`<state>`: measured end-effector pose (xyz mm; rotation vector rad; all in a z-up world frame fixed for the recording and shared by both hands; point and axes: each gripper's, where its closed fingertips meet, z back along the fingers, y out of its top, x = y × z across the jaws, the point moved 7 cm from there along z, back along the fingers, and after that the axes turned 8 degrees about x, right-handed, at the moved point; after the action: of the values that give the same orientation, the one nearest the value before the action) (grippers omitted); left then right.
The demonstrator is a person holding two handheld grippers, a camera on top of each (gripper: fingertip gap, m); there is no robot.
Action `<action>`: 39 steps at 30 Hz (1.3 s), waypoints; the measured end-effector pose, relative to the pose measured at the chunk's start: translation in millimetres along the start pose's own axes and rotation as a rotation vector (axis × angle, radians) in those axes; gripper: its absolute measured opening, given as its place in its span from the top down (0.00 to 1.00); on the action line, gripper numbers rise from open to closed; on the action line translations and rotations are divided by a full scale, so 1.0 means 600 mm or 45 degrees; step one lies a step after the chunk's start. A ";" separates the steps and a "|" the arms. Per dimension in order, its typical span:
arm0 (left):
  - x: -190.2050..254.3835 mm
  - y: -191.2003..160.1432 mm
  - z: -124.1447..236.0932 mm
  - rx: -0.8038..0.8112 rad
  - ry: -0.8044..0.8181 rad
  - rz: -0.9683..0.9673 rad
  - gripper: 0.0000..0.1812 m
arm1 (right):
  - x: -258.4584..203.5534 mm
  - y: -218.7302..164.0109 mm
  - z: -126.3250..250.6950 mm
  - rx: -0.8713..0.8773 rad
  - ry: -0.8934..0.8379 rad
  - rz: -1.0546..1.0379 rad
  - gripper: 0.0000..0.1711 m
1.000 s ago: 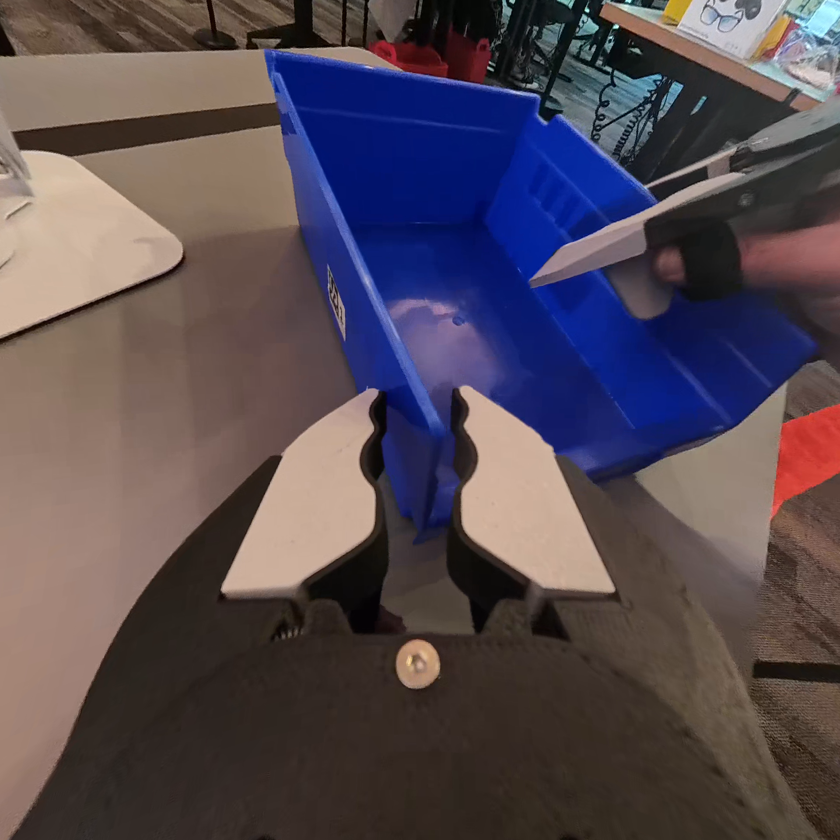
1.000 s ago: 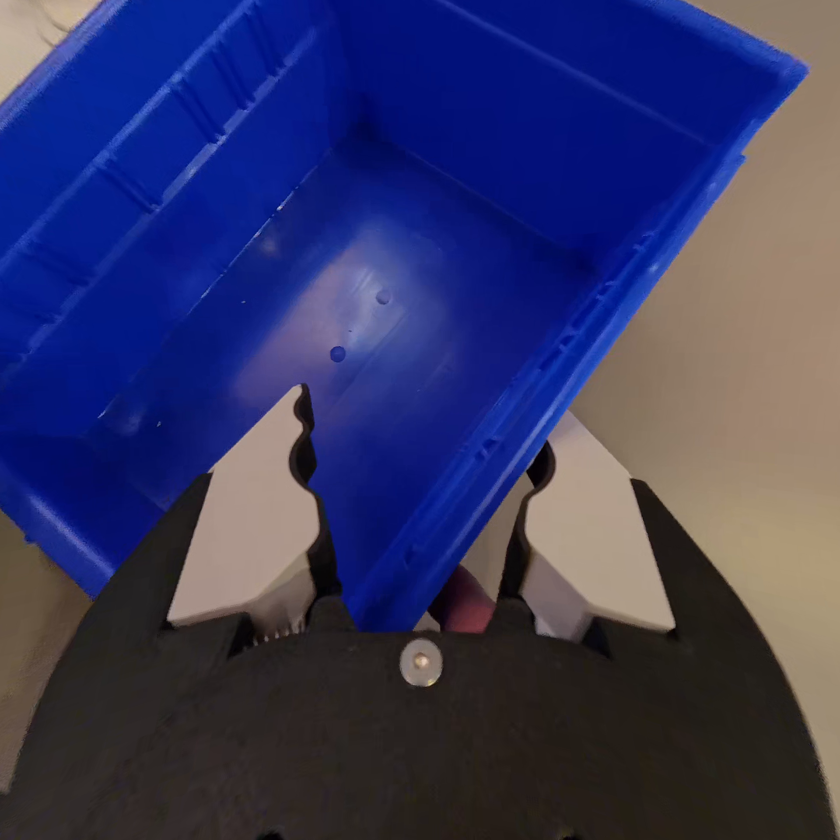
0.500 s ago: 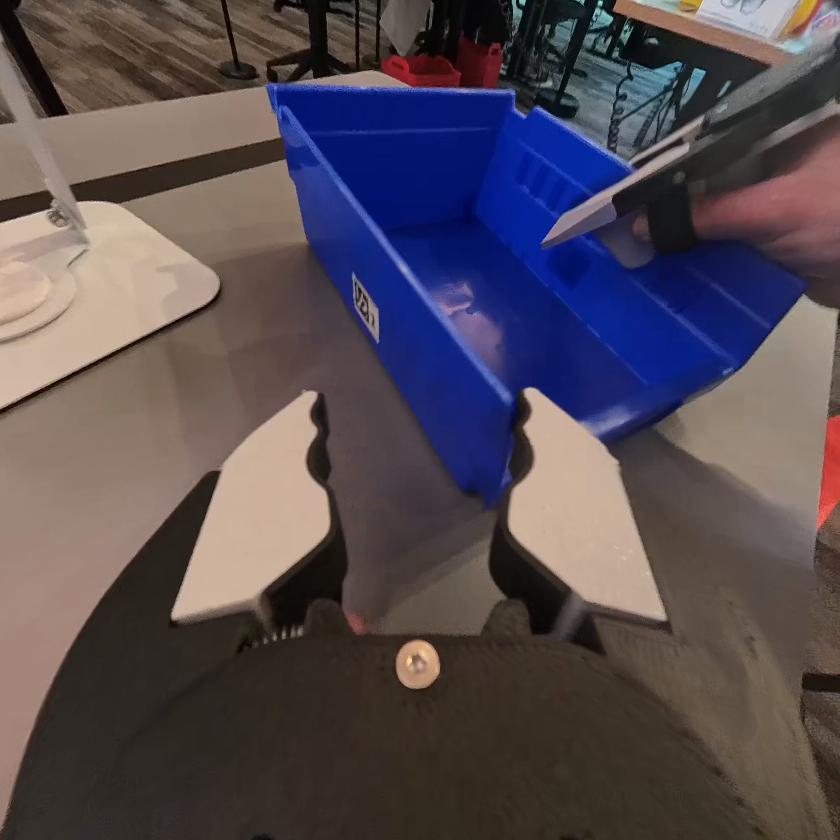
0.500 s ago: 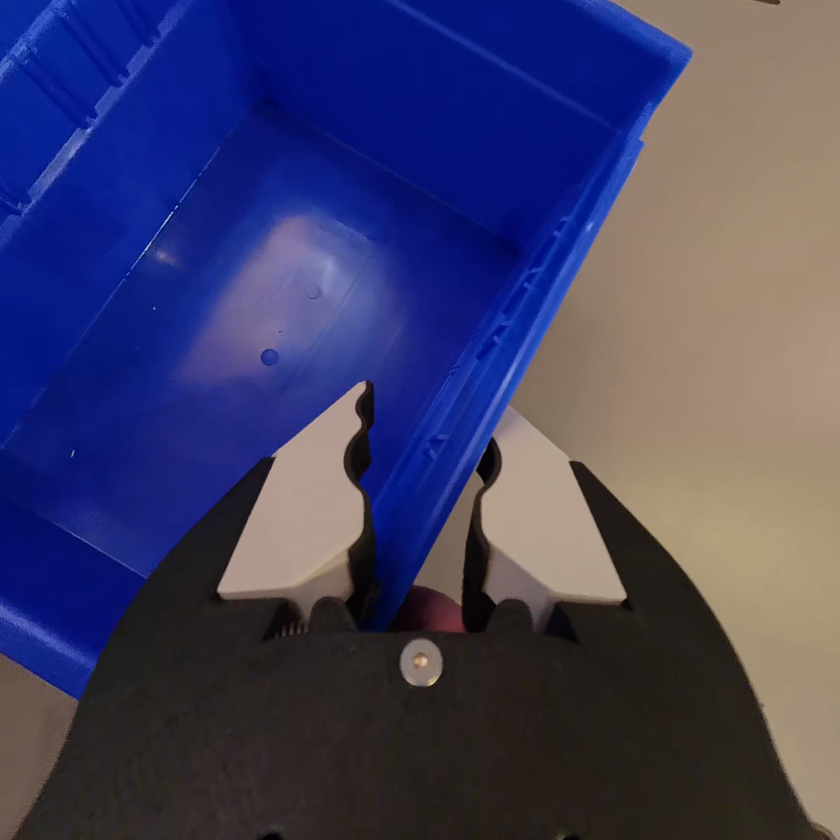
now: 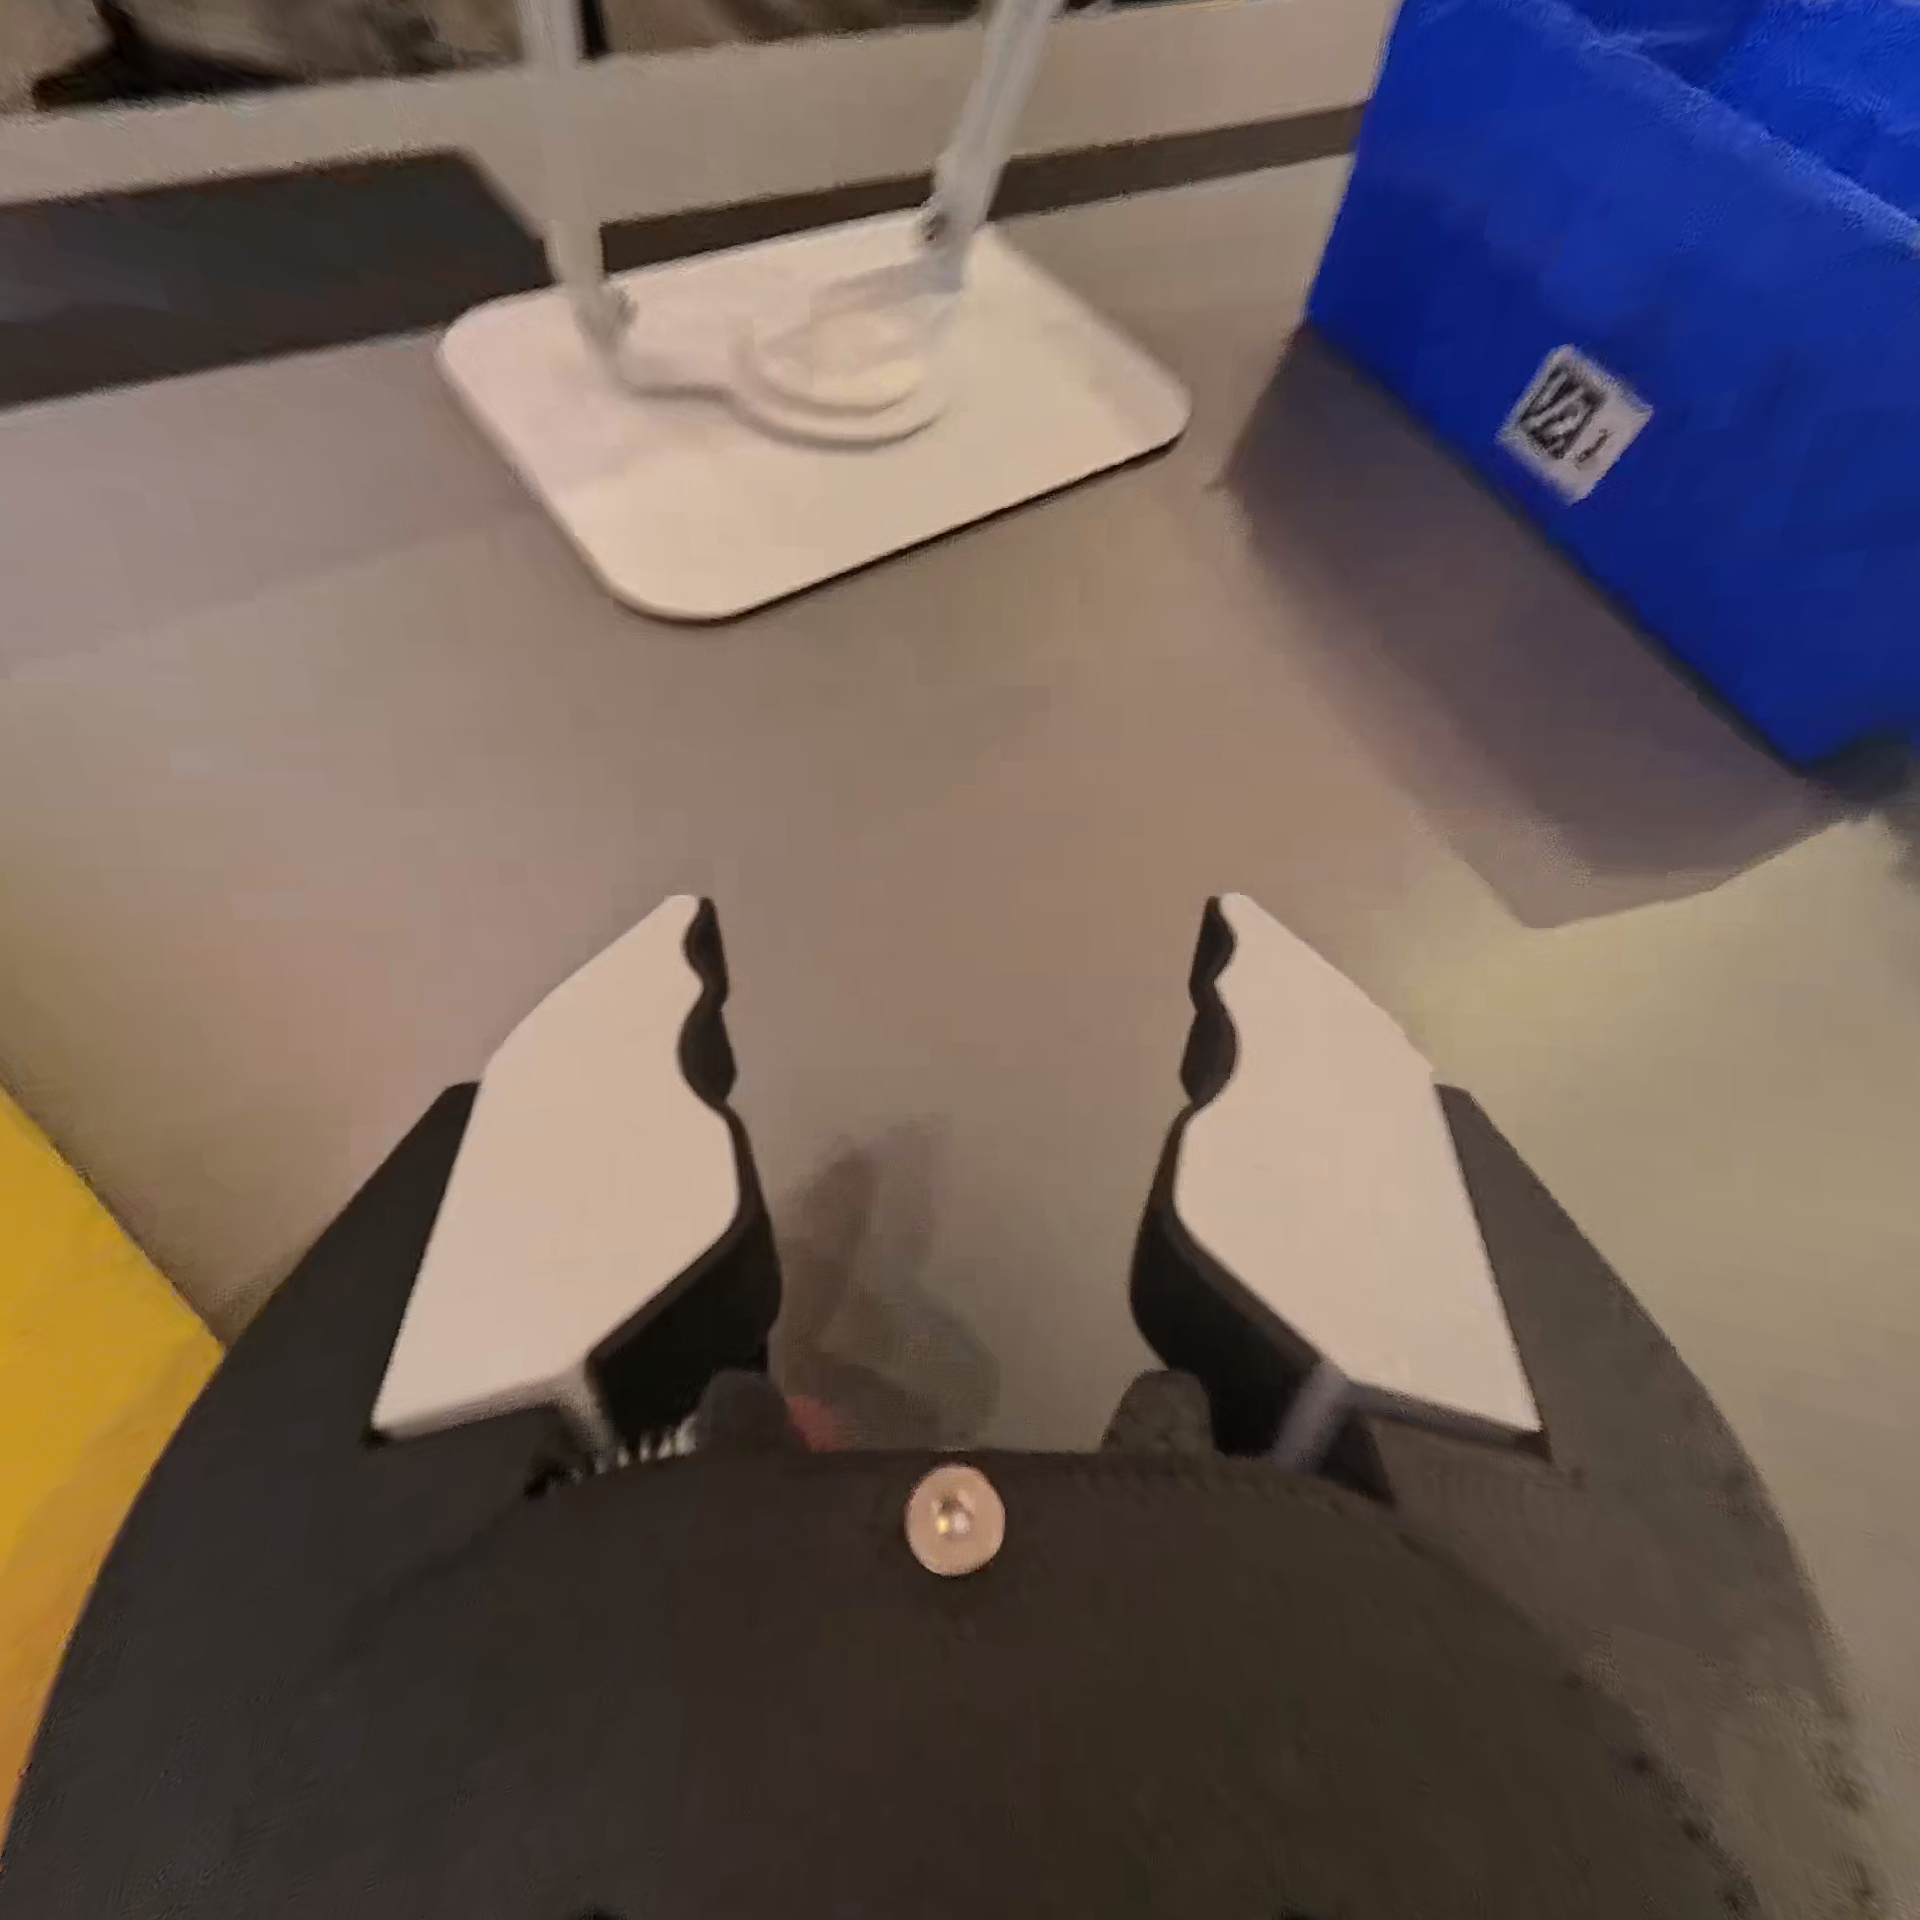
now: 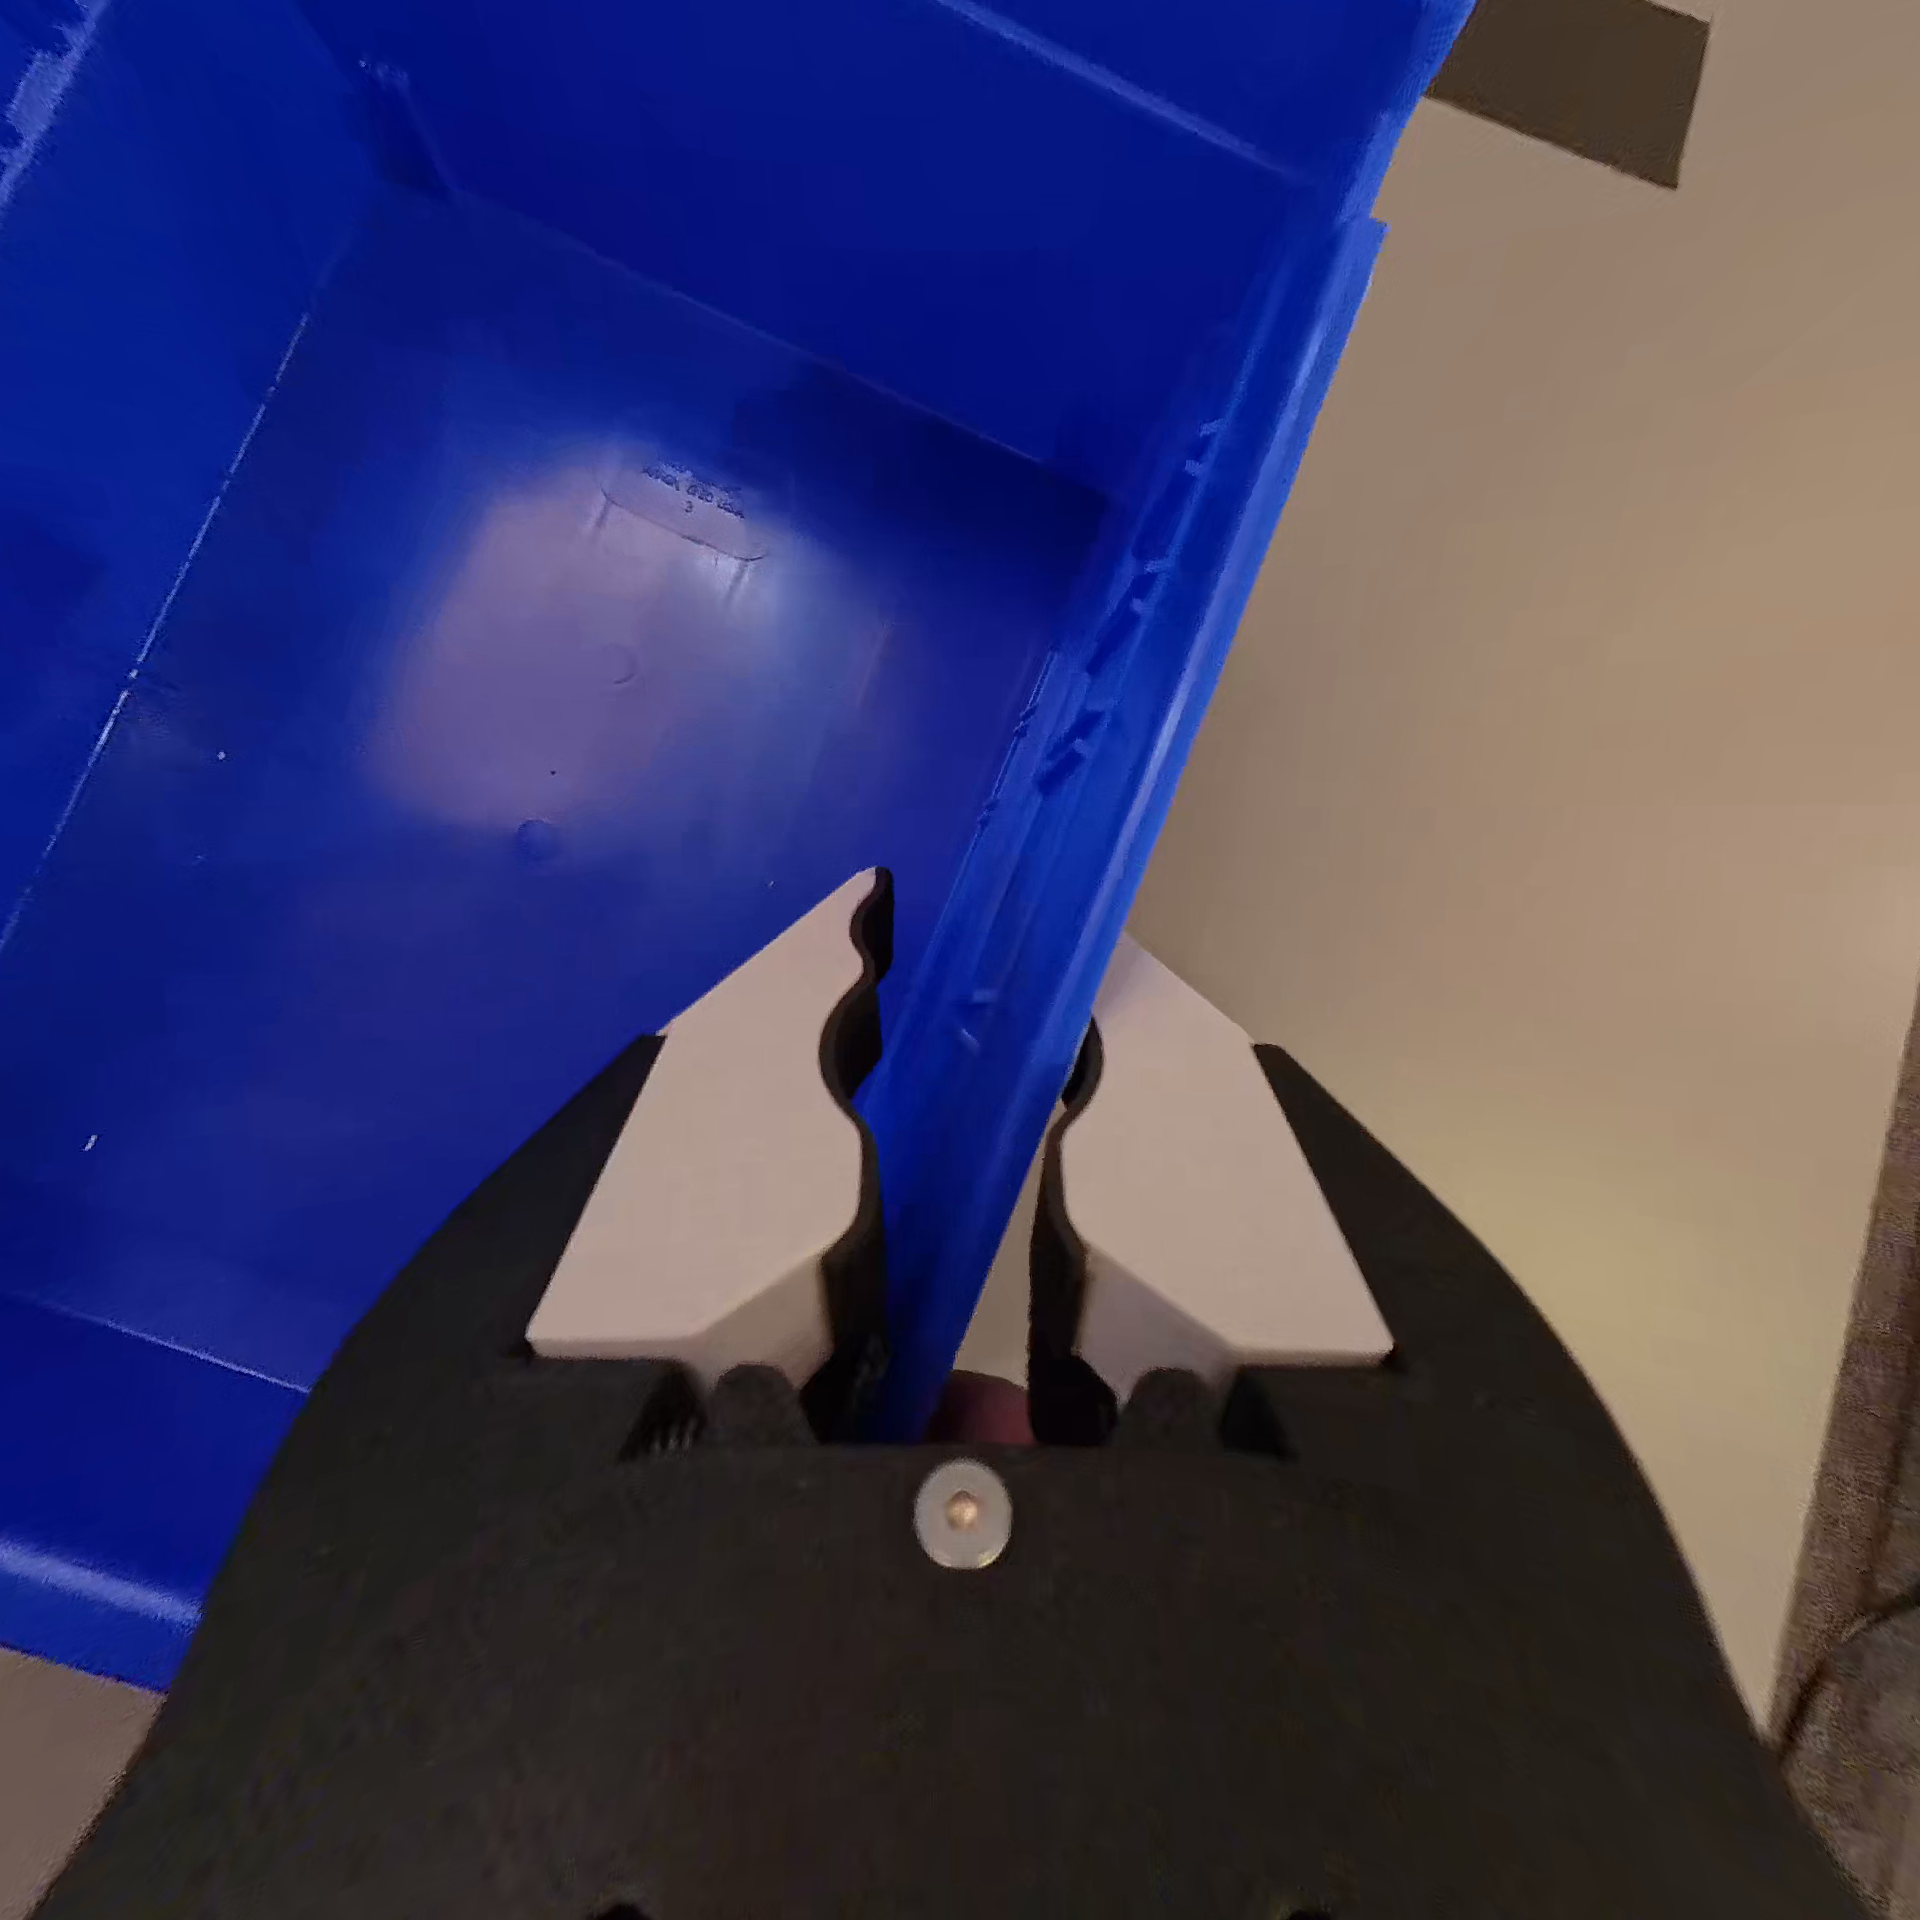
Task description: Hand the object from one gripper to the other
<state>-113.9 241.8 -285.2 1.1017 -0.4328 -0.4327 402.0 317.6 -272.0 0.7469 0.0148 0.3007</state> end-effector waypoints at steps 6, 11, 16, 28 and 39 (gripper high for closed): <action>-0.040 -0.018 0.022 -0.012 0.082 0.040 0.49 | 0.040 0.021 -0.017 -0.003 -0.097 0.174 0.80; -0.070 -0.017 0.041 -0.035 0.125 -0.020 0.52 | 0.050 0.032 -0.020 0.005 -0.174 0.313 0.68; -0.077 -0.015 0.066 -0.043 0.062 -0.031 0.51 | 0.048 0.091 0.060 0.287 -0.447 0.497 0.55; -0.007 -0.047 0.063 -0.276 -0.087 -0.178 0.51 | -0.434 0.082 0.186 0.413 0.633 0.600 0.30; 0.021 -0.083 0.045 -0.447 0.012 -0.170 0.48 | -0.617 -0.042 0.015 0.140 0.902 0.644 0.12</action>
<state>-123.7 195.7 -319.2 0.7937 -0.2622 -0.5964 55.5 192.7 -316.7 0.7134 0.5211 1.0437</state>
